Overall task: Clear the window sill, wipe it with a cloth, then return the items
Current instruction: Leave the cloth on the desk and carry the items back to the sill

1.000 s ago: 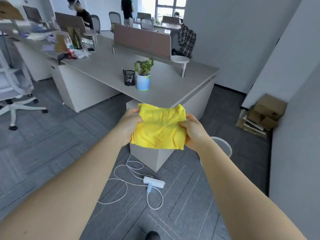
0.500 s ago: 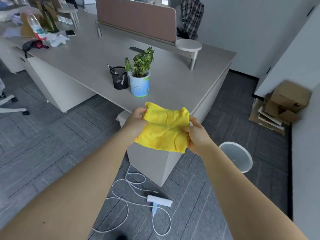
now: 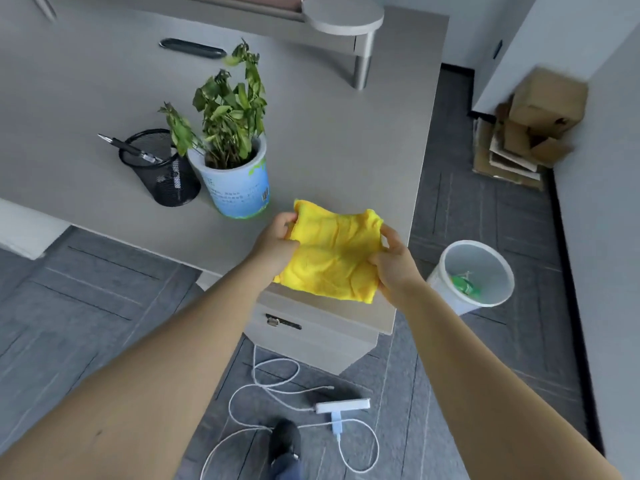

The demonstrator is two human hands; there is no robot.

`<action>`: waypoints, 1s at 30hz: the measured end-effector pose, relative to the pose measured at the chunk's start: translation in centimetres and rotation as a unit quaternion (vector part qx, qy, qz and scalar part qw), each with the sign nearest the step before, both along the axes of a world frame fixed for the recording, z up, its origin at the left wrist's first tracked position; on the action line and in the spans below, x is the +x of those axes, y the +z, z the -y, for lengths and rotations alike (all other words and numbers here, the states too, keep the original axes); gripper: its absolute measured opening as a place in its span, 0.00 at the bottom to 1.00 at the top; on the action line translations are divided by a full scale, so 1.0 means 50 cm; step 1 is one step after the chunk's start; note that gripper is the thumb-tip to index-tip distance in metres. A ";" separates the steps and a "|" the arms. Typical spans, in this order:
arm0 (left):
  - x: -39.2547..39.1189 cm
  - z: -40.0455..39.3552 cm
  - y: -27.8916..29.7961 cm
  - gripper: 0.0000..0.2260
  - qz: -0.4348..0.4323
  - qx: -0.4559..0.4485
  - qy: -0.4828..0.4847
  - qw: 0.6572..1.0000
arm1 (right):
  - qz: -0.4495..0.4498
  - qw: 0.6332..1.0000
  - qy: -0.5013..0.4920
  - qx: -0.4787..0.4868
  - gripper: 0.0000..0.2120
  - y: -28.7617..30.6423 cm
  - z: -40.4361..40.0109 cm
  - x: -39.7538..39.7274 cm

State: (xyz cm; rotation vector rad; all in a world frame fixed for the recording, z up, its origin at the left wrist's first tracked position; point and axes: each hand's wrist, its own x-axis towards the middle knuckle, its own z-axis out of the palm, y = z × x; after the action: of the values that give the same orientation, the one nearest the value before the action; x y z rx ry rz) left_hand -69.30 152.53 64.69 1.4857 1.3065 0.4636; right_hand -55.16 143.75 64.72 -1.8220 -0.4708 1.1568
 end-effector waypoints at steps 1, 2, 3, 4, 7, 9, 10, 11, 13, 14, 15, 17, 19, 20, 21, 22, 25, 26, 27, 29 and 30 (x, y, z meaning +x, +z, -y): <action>0.001 -0.012 -0.012 0.23 -0.010 0.000 -0.016 1.000 | 0.025 1.000 0.005 -0.013 0.31 -0.008 -0.009 -0.001; 0.001 -0.022 -0.025 0.23 -0.021 -0.002 -0.031 0.999 | 0.056 0.998 0.016 -0.028 0.30 -0.016 -0.015 -0.003; -0.001 -0.028 -0.035 0.23 -0.033 -0.003 -0.041 0.999 | 0.091 0.994 0.030 -0.048 0.29 -0.018 -0.017 -0.007; -0.004 -0.033 -0.044 0.23 -0.042 -0.003 -0.042 0.998 | 0.128 0.989 0.042 -0.065 0.27 -0.018 -0.018 -0.011; -0.014 -0.033 -0.050 0.20 -0.053 0.014 -0.011 0.998 | 0.223 0.969 0.031 -0.103 0.25 -0.014 -0.019 -0.019; -0.020 -0.027 -0.043 0.18 -0.062 0.035 0.006 0.997 | 0.288 0.952 0.029 -0.105 0.26 -0.003 -0.018 -0.027; -0.025 -0.024 -0.037 0.17 -0.058 0.043 0.013 0.997 | 0.314 0.944 0.039 -0.090 0.27 0.002 -0.019 -0.032; -0.033 -0.023 -0.031 0.16 -0.046 0.046 0.023 0.998 | 0.331 0.940 0.056 -0.065 0.27 0.007 -0.023 -0.040; -0.049 -0.020 -0.021 0.14 -0.021 0.043 0.038 0.998 | 0.327 0.941 0.087 -0.016 0.25 0.011 -0.036 -0.058; -0.065 -0.021 -0.014 0.13 -0.012 0.042 0.053 0.998 | 0.314 0.944 0.101 0.011 0.25 0.016 -0.049 -0.074; -0.082 -0.026 -0.007 0.13 0.000 0.045 0.069 0.997 | 0.301 0.947 0.110 0.034 0.25 0.020 -0.064 -0.091; -0.120 -0.040 0.007 0.12 0.018 0.054 0.104 0.993 | 0.271 0.952 0.128 0.061 0.27 0.023 -0.104 -0.128; -0.160 -0.057 0.018 0.12 0.025 0.061 0.143 0.988 | 0.236 0.958 0.146 0.073 0.32 0.019 -0.143 -0.165; -0.181 -0.067 0.021 0.12 0.024 0.066 0.163 0.984 | 0.220 0.960 0.151 0.082 0.36 0.013 -0.163 -0.183; -0.201 -0.078 0.020 0.13 0.025 0.072 0.183 0.980 | 0.208 0.962 0.153 0.089 0.39 0.009 -0.182 -0.198; -0.218 -0.089 0.019 0.14 0.026 0.077 0.200 0.976 | 0.201 0.963 0.154 0.094 0.42 0.005 -0.200 -0.211; -0.256 -0.126 0.002 0.20 0.021 0.100 0.249 0.963 | 0.191 0.965 0.147 0.102 0.50 -0.008 -0.251 -0.236; -0.265 -0.141 -0.006 0.23 0.020 0.106 0.263 0.959 | 0.184 0.966 0.135 0.120 0.52 -0.012 -0.266 -0.240; -0.272 -0.157 -0.014 0.26 0.023 0.107 0.274 0.956 | 0.177 0.967 0.119 0.142 0.55 -0.017 -0.280 -0.244; -0.280 -0.191 -0.033 0.32 0.043 0.091 0.283 0.954 | 0.175 0.965 0.099 0.171 0.60 -0.032 -0.304 -0.248; -0.281 -0.208 -0.039 0.35 0.056 0.085 0.285 0.953 | 0.173 0.963 0.098 0.181 0.61 -0.041 -0.315 -0.248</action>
State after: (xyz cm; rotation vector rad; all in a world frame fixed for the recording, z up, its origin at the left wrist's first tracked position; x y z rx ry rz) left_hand -83.34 162.93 62.73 1.1777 1.6300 1.0412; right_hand -67.54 159.48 62.68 -1.6801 -1.0154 0.8088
